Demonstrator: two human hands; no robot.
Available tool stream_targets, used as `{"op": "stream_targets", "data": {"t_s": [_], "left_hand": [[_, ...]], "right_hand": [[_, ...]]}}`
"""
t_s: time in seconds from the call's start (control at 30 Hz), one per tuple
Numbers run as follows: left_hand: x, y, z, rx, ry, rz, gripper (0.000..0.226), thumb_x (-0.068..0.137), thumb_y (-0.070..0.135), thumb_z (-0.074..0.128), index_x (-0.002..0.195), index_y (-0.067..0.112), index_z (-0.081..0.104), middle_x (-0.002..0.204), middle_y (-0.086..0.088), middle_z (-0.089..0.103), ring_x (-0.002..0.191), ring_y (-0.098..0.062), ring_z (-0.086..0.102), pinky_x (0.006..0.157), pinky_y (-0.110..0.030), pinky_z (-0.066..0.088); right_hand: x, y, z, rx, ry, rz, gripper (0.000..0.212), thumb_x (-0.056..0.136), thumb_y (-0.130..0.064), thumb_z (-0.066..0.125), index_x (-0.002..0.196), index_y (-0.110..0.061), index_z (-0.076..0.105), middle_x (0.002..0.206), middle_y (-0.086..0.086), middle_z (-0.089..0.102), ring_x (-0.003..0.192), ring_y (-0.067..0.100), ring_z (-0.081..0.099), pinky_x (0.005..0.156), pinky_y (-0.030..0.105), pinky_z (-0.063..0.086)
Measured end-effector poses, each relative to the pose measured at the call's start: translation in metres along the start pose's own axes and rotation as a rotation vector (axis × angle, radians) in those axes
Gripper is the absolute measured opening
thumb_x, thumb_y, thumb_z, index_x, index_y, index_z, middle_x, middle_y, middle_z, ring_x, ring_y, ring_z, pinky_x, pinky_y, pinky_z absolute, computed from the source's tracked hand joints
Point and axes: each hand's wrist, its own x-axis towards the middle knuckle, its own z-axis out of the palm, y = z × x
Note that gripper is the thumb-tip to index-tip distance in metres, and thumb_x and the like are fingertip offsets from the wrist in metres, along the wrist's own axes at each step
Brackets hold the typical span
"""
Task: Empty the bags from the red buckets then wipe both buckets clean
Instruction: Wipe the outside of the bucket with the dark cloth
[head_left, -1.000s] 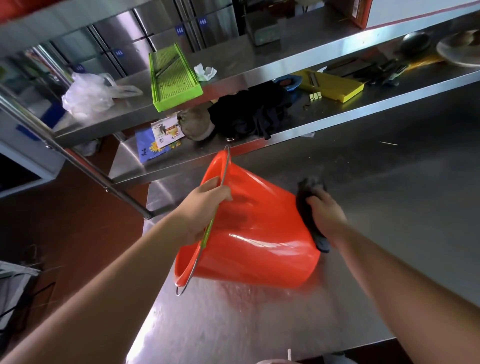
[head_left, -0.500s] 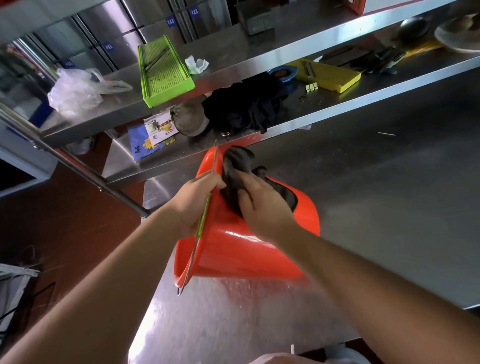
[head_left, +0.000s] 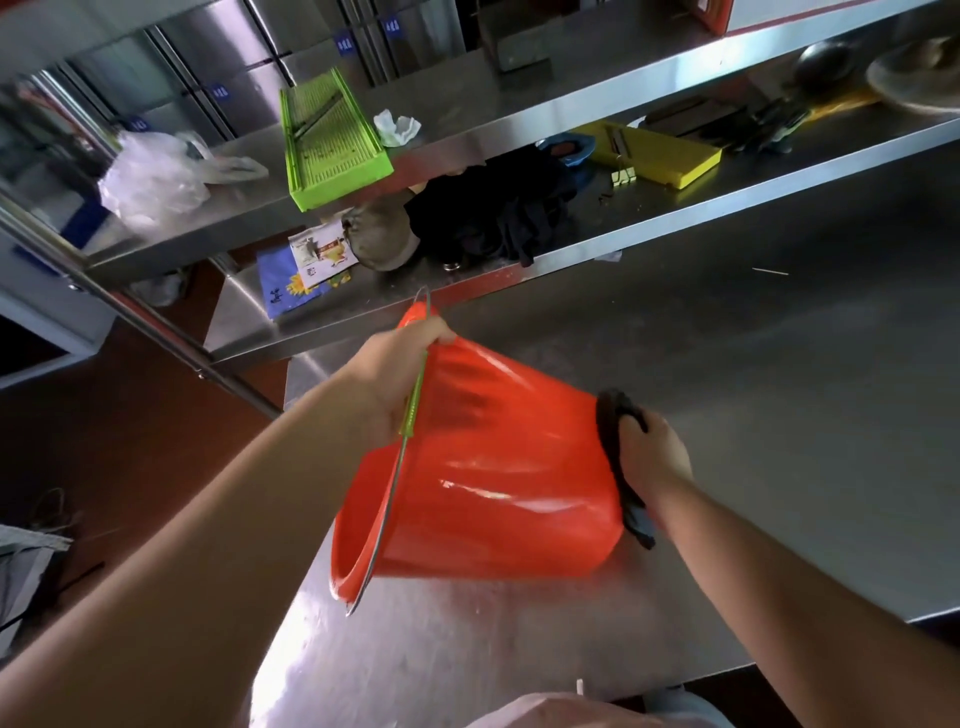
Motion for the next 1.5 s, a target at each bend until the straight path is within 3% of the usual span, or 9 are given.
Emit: {"op": "stream_targets", "data": {"t_s": [0.17, 0.33, 0.6, 0.7, 0.77, 0.9, 1.2, 1.4, 1.5], "left_hand": [[0.008, 0.008, -0.010, 0.031, 0.046, -0.062, 0.026, 0.096, 0.024, 0.060, 0.079, 0.005, 0.058, 0.055, -0.014, 0.060, 0.041, -0.028, 0.064, 0.048, -0.037, 0.059], [0.010, 0.011, -0.001, 0.039, 0.072, -0.039, 0.034, 0.094, 0.022, 0.062, 0.120, 0.002, 0.056, 0.065, -0.019, 0.061, 0.049, -0.033, 0.068, 0.052, -0.045, 0.060], [0.020, 0.018, 0.003, 0.070, 0.088, -0.041, 0.026, 0.094, 0.029, 0.064, 0.107, 0.006, 0.067, 0.078, -0.013, 0.069, 0.067, -0.026, 0.068, 0.076, -0.037, 0.058], [0.022, 0.018, 0.000, 0.058, 0.063, -0.063, 0.028, 0.095, 0.029, 0.062, 0.114, 0.009, 0.068, 0.093, -0.015, 0.067, 0.078, -0.027, 0.066, 0.088, -0.040, 0.058], [0.024, 0.018, -0.003, 0.072, 0.057, -0.081, 0.029, 0.096, 0.031, 0.062, 0.113, 0.007, 0.065, 0.079, -0.013, 0.067, 0.064, -0.026, 0.067, 0.075, -0.038, 0.062], [0.027, 0.021, -0.012, 0.113, 0.074, -0.081, 0.043, 0.096, 0.030, 0.064, 0.129, 0.004, 0.058, 0.065, -0.014, 0.067, 0.055, -0.028, 0.070, 0.072, -0.048, 0.065], [0.024, 0.013, 0.014, 0.095, 0.036, -0.054, 0.062, 0.086, 0.056, 0.078, 0.125, 0.010, 0.064, 0.117, -0.025, 0.075, 0.104, -0.043, 0.076, 0.094, -0.059, 0.060], [0.026, 0.012, 0.017, 0.048, 0.031, -0.043, 0.038, 0.096, 0.047, 0.069, 0.100, 0.009, 0.072, 0.073, -0.011, 0.070, 0.060, -0.027, 0.072, 0.063, -0.041, 0.064], [0.024, -0.001, 0.007, 0.113, 0.014, -0.044, 0.034, 0.095, 0.044, 0.068, 0.093, 0.011, 0.074, 0.080, -0.011, 0.073, 0.067, -0.026, 0.073, 0.070, -0.044, 0.066]], "right_hand": [[0.003, -0.011, 0.004, -0.028, -0.076, -0.030, 0.044, 0.095, -0.043, 0.038, 0.128, -0.025, 0.061, 0.123, 0.010, 0.066, 0.107, 0.031, 0.060, 0.083, 0.034, 0.040], [-0.013, -0.041, 0.014, -0.106, -0.063, -0.093, 0.038, 0.099, -0.037, 0.035, 0.125, -0.023, 0.059, 0.127, 0.014, 0.063, 0.110, 0.037, 0.059, 0.082, 0.037, 0.038], [-0.114, -0.146, 0.062, 0.249, -0.303, -0.637, 0.030, 0.101, -0.027, 0.039, 0.122, -0.018, 0.058, 0.116, 0.008, 0.066, 0.113, 0.030, 0.059, 0.098, 0.050, 0.044], [-0.116, -0.138, 0.057, 0.092, -0.194, -0.821, 0.031, 0.101, -0.028, 0.039, 0.126, -0.019, 0.056, 0.116, 0.002, 0.064, 0.110, 0.025, 0.056, 0.094, 0.044, 0.045], [-0.110, -0.115, 0.049, -0.019, -0.089, -0.863, 0.038, 0.098, -0.030, 0.045, 0.134, -0.022, 0.054, 0.125, 0.001, 0.063, 0.116, 0.023, 0.054, 0.100, 0.038, 0.044], [-0.081, -0.051, 0.034, -0.073, 0.014, -0.571, 0.036, 0.098, -0.030, 0.051, 0.133, -0.023, 0.058, 0.124, 0.008, 0.067, 0.113, 0.033, 0.059, 0.093, 0.037, 0.046], [-0.036, 0.023, 0.010, 0.030, 0.025, -0.030, 0.031, 0.092, -0.053, 0.041, 0.113, -0.034, 0.053, 0.099, -0.001, 0.064, 0.094, 0.030, 0.063, 0.075, 0.034, 0.039], [-0.022, 0.026, 0.007, 0.036, 0.041, 0.053, 0.032, 0.094, -0.050, 0.040, 0.108, -0.027, 0.056, 0.097, 0.005, 0.065, 0.085, 0.029, 0.057, 0.074, 0.036, 0.041], [-0.013, 0.022, 0.006, 0.008, 0.039, 0.076, 0.034, 0.096, -0.045, 0.040, 0.115, -0.022, 0.057, 0.106, 0.011, 0.067, 0.091, 0.033, 0.059, 0.076, 0.035, 0.038]]}}
